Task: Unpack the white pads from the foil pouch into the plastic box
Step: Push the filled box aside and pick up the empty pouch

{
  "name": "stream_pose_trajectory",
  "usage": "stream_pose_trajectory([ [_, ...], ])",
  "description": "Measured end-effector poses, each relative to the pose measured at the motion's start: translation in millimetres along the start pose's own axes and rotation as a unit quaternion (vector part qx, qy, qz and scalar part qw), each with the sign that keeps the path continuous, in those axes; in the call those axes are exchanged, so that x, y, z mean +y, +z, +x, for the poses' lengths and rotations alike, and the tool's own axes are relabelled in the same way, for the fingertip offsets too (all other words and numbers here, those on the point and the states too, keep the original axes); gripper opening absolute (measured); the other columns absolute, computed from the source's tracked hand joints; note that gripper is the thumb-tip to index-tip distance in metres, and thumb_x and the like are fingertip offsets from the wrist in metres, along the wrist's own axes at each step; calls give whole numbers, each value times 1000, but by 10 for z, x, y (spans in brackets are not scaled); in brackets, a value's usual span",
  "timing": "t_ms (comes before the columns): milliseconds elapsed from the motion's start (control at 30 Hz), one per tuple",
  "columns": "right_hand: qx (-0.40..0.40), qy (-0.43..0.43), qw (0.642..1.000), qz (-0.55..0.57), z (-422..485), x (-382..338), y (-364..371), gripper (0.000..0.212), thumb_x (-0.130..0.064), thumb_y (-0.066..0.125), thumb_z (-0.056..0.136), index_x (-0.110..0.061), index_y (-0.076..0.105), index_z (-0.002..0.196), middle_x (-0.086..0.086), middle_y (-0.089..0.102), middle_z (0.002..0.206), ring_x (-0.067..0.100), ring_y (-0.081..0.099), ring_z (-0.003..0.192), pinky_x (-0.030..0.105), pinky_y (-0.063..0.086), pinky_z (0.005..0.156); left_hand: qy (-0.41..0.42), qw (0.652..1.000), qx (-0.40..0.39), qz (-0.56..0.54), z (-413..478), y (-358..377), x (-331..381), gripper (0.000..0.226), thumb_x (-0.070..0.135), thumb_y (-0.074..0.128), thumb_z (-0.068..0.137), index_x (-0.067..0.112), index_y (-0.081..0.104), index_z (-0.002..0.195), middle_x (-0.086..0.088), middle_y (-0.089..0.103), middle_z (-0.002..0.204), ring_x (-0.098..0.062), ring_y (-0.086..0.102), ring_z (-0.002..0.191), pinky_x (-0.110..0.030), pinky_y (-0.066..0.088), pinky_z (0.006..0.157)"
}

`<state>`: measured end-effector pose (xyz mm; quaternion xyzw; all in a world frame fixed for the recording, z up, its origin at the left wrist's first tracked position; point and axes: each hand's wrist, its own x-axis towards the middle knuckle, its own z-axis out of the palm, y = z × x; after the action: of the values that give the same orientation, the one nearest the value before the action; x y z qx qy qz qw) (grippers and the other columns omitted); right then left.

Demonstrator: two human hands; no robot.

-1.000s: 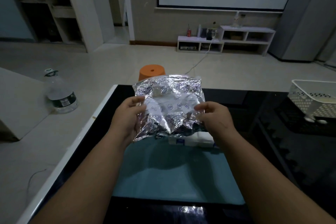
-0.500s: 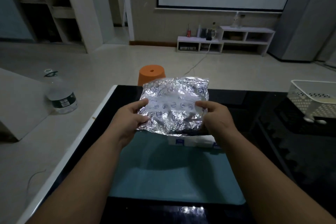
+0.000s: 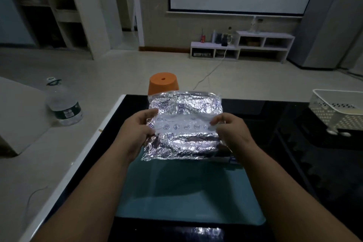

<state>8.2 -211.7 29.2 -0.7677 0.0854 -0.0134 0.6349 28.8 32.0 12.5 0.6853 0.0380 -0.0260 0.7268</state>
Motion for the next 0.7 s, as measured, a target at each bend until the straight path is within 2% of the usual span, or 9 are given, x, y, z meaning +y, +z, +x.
stream_pose_trajectory([
  [100,-15,9,999,51,-3,-16,-12,52,18,43,77,-13,65,112,16,56,105,20,48,52,21,38,37,-16,1000,-16,-8,8,20,-20,73,-24,38,76,20,59,130,-11,60,119,-31,59,70,-31,49,49],
  [200,-9,-4,999,41,7,-8,-22,77,22,41,76,-24,55,135,16,60,106,15,43,43,25,35,39,-22,1000,-12,-1,26,36,-31,80,-24,38,75,26,55,135,-15,65,111,-40,57,79,-38,47,59],
  [267,-7,-6,999,52,12,-17,-13,80,22,39,76,-27,53,138,15,62,97,17,42,42,27,34,42,-15,1000,-11,6,14,43,-34,81,-24,39,76,27,53,137,-12,65,112,-40,57,78,-37,47,57],
  [300,-11,-5,998,64,23,-18,-15,80,22,40,77,-28,52,139,14,61,104,18,46,45,27,37,43,-11,1000,-12,4,3,44,-25,82,-24,39,76,28,52,138,-13,64,117,-38,57,76,-35,47,55],
  [400,-47,5,994,96,53,-13,-46,79,22,42,78,-28,53,138,12,48,125,29,61,82,37,53,61,9,1000,-10,-19,-27,22,17,84,-25,39,77,31,50,139,-11,53,136,-32,55,65,-32,45,48],
  [433,-54,11,995,86,62,-4,-61,78,24,42,77,-26,55,136,13,50,126,27,60,84,38,54,64,17,1000,-8,-25,-43,15,42,85,-26,40,77,31,49,140,-10,49,140,-27,55,57,-30,44,45],
  [533,-54,18,998,36,66,5,-67,73,29,39,72,-14,65,125,14,60,117,18,51,59,28,47,52,35,999,9,-14,-77,16,91,85,-28,38,78,26,45,144,-8,48,141,-9,48,40,-26,41,41],
  [600,-42,22,998,48,68,2,-54,74,31,36,70,-10,65,124,15,62,112,21,55,61,23,47,47,28,999,5,-26,-81,37,92,84,-30,38,78,23,44,144,-7,54,134,-11,57,48,-27,42,44],
  [700,-27,25,997,69,92,21,-62,74,31,35,70,-8,64,125,21,62,115,25,59,67,22,49,46,23,998,-8,-59,-75,51,91,85,-30,38,79,28,46,140,1,61,125,-23,67,82,-26,47,52],
])
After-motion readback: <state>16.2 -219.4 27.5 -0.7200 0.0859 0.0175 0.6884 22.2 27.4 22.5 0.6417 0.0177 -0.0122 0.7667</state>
